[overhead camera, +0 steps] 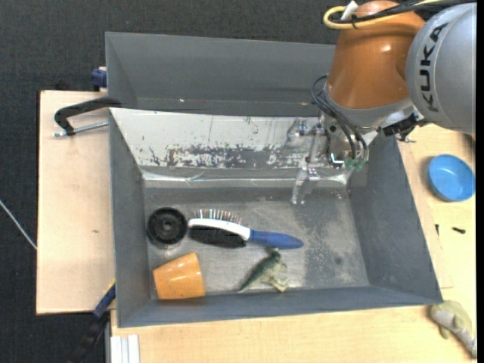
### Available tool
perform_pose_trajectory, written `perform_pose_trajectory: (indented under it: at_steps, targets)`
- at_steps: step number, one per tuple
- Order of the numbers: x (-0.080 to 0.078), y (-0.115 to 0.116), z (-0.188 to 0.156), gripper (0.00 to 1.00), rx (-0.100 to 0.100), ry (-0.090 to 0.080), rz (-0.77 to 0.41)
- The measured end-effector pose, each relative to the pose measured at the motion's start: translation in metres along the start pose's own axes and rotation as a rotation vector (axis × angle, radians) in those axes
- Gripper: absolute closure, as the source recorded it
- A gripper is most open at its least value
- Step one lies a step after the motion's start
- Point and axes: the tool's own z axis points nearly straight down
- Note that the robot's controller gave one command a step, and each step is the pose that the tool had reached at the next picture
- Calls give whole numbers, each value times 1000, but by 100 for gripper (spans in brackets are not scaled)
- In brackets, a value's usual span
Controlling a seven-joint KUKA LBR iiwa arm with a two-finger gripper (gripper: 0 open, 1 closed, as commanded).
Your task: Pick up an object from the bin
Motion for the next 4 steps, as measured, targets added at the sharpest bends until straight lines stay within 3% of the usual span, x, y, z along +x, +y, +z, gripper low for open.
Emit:
perform_pose_trajectory:
  at_steps: [1, 2, 3, 4]
  targets:
    - [59, 92, 81, 0, -2, 1, 200]
    - [54, 100, 141, 0, -1, -4, 218]
    - [52, 100, 136, 100, -3, -14, 220]
    - [38, 91, -26, 100, -2, -21, 114]
